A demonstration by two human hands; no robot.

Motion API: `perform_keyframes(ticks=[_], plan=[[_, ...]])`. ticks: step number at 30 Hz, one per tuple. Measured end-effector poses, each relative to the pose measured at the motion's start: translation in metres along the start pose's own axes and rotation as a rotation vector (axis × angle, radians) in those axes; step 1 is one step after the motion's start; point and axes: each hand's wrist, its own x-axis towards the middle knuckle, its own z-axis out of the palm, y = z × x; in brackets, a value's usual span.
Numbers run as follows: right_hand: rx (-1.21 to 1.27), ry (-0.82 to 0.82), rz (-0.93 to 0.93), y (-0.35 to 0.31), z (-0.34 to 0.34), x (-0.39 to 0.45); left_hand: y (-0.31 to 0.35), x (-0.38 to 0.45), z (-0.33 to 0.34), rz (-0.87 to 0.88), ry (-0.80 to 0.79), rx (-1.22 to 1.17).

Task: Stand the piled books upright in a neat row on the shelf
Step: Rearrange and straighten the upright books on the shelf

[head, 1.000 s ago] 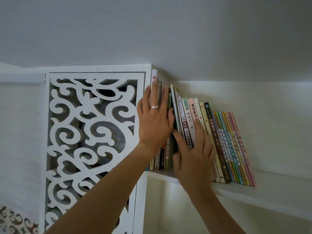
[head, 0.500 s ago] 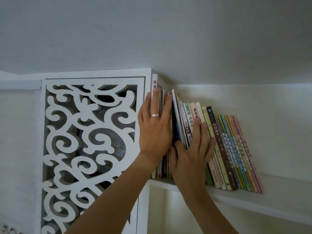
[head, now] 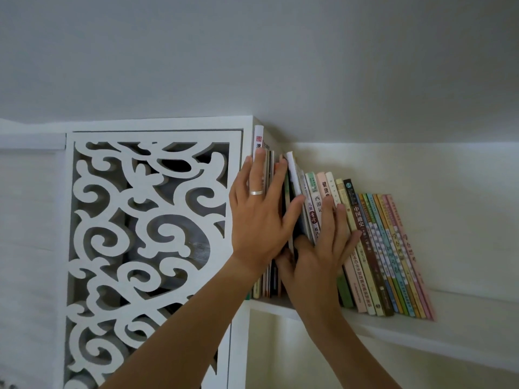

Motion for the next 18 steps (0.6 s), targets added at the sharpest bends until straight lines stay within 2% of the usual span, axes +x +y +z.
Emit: perform_keyframes(ticks=[7,9,14,18], plan=[[0.262,0.093,-0.143,0.002,-0.011,-0.003,-0.001,0.002,-0.001,-0.019,0.046,-0.198],[0.25,0.083,-0.149,0.002,-0.012,-0.004,-0.001,0.003,-0.004,-0.033,0.057,-0.237],[0.062,-0.061,-0.056,-0.007,-0.016,-0.009,-0.003,0.002,-0.006,-0.053,0.055,-0.313],[0.144,-0.085,-0.051,-0.003,-0.022,-0.006,0.0,-0.001,-0.003,-0.017,0.045,-0.215]])
